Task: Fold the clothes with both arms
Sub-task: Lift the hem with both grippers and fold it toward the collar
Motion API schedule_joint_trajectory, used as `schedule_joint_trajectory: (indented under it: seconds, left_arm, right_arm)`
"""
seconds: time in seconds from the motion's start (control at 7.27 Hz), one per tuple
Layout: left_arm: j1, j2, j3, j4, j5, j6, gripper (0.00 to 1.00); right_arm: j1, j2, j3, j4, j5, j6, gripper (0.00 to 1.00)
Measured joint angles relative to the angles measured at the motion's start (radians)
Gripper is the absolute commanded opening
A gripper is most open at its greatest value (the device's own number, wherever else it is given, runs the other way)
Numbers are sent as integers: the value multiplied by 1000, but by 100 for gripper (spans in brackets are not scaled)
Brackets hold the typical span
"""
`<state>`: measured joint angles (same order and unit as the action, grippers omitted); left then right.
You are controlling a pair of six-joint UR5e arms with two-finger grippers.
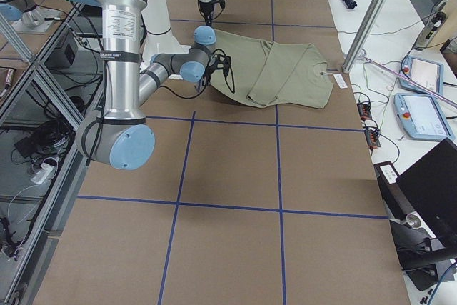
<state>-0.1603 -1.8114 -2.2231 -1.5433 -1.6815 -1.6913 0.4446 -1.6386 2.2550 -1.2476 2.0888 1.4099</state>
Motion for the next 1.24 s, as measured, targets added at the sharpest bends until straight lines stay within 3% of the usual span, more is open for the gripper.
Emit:
schedule_joint_trajectory:
  seconds: [0.41, 0.55, 0.83, 1.24]
  left_arm:
    - [102, -4, -183, 184, -4, 4, 0]
    - [111, -6, -208, 208, -4, 4, 0]
    - [95, -20, -208, 220, -4, 60, 0]
    - [-103, -91, -107, 217, -8, 242, 0]
  right_arm:
    - [-31, -52, 84, 1, 221, 67, 0]
    - [-31, -56, 93, 2, 246, 77, 0]
    - [31, -48, 78, 2, 213, 66, 0]
    - [192, 57, -40, 4, 111, -41, 0]
